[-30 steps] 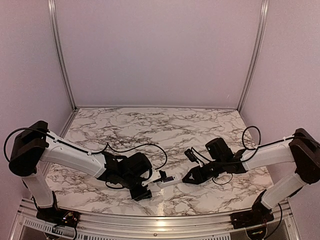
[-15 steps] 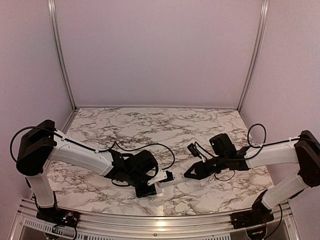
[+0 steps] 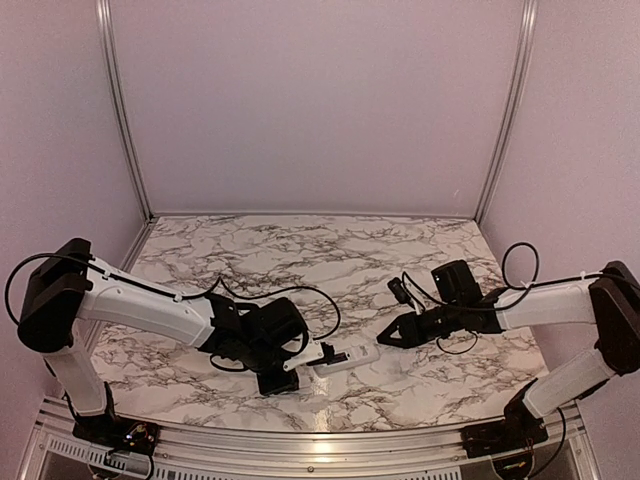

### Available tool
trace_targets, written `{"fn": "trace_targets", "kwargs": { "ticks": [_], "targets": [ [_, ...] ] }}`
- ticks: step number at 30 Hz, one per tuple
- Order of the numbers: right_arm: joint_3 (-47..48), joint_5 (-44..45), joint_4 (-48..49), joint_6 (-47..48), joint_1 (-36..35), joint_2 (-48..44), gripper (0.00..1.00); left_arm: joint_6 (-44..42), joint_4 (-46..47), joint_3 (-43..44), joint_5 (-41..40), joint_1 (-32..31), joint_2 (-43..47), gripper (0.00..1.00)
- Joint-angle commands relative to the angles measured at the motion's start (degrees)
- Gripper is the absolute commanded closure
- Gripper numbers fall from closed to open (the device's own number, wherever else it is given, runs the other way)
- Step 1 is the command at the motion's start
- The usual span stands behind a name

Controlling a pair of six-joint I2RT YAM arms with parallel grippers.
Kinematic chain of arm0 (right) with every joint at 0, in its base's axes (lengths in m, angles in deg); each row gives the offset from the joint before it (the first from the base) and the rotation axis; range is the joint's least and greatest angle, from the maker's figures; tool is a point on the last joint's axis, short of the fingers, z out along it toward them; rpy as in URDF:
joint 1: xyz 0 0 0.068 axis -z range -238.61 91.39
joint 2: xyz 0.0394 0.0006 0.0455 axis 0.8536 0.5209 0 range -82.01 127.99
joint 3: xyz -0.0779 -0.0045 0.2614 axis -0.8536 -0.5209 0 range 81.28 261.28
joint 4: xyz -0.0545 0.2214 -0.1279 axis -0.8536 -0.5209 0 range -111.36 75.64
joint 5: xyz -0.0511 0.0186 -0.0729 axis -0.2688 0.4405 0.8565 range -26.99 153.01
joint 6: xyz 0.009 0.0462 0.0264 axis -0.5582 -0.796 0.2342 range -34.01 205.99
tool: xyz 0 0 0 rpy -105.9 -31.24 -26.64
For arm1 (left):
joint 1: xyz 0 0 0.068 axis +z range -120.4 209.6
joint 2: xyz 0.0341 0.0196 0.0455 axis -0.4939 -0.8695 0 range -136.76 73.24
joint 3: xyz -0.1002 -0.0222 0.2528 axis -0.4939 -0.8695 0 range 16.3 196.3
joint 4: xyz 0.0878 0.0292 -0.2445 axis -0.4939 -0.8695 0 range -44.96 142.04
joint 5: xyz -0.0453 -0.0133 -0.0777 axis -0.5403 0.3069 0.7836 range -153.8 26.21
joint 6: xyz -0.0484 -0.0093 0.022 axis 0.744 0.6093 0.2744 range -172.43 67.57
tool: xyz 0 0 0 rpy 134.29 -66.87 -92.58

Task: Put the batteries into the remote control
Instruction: Pick up the battery cover from the center of the board, then load the battery cover onto the remote control without the battery cover.

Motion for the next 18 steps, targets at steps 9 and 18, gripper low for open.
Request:
{"fn": "trace_targets", "kwargs": {
  "ticks": [9, 18],
  "targets": [
    [2.18, -2.68, 2.37, 0.82, 3.34, 4.22, 0.67, -1.86, -2.18, 10.78, -6.48, 0.53, -2.13, 0.79],
    [2.62, -3.62, 3.88, 0.67, 3.65, 6.57, 0.66, -2.81, -1.89, 19.09, -5.86, 1.15, -9.99, 0.77]
  ]
}}
